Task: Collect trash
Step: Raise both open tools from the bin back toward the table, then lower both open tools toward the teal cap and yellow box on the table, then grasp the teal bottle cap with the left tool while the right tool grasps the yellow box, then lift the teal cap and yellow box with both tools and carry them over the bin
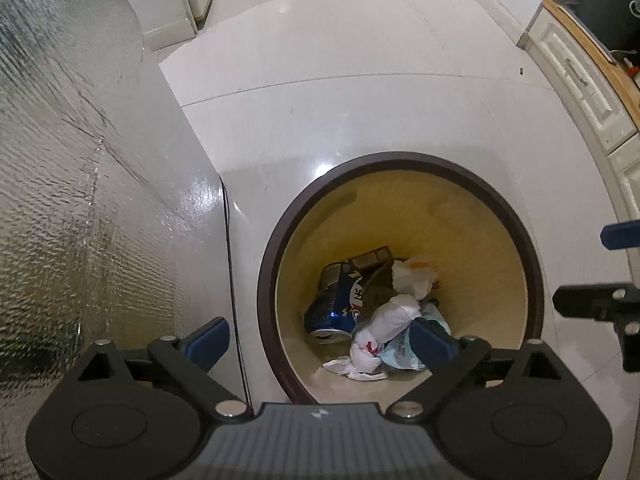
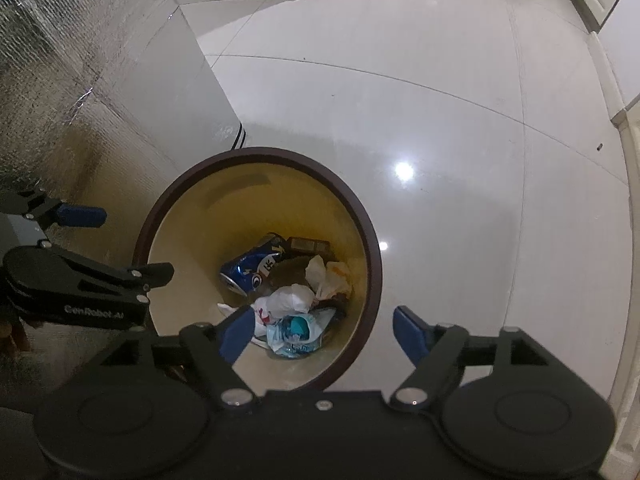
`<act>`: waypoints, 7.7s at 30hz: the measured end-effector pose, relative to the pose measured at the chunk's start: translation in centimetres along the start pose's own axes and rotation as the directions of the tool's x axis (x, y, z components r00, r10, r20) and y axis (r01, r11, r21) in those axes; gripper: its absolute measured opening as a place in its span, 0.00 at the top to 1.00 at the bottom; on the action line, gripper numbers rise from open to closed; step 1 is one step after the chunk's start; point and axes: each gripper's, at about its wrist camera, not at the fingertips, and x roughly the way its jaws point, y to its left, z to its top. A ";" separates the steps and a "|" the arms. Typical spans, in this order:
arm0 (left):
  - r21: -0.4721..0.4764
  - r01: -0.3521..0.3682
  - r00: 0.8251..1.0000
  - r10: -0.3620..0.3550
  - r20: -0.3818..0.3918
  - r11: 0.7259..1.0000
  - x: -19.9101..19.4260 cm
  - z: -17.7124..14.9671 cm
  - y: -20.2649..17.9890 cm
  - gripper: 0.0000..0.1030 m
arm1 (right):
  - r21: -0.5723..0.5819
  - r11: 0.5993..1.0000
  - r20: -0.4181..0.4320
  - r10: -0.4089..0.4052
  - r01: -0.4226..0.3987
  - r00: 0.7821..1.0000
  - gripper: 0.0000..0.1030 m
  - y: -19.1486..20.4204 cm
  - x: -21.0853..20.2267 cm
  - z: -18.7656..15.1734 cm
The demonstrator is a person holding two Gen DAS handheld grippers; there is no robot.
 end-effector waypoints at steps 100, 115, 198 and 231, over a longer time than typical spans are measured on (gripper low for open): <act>-0.216 -0.209 0.627 0.301 0.719 0.954 -56.2 -20.3 15.1 0.00 | -0.347 0.921 0.724 0.384 -0.178 0.574 0.00 20.6 -45.2 -7.3; -0.255 -0.168 0.670 0.300 0.679 0.952 -54.9 -10.4 27.6 0.00 | -0.409 0.899 0.668 0.411 -0.154 0.620 0.00 29.6 -44.9 4.5; -0.211 0.033 0.708 0.127 0.694 0.977 -46.7 -0.6 40.4 0.51 | -0.289 0.905 0.572 0.425 -0.312 0.702 0.74 38.8 -37.0 18.8; -0.081 0.022 0.700 0.043 0.713 0.996 -50.5 -5.0 20.2 0.51 | -0.193 0.941 0.677 0.332 -0.277 0.657 0.74 22.7 -42.5 4.5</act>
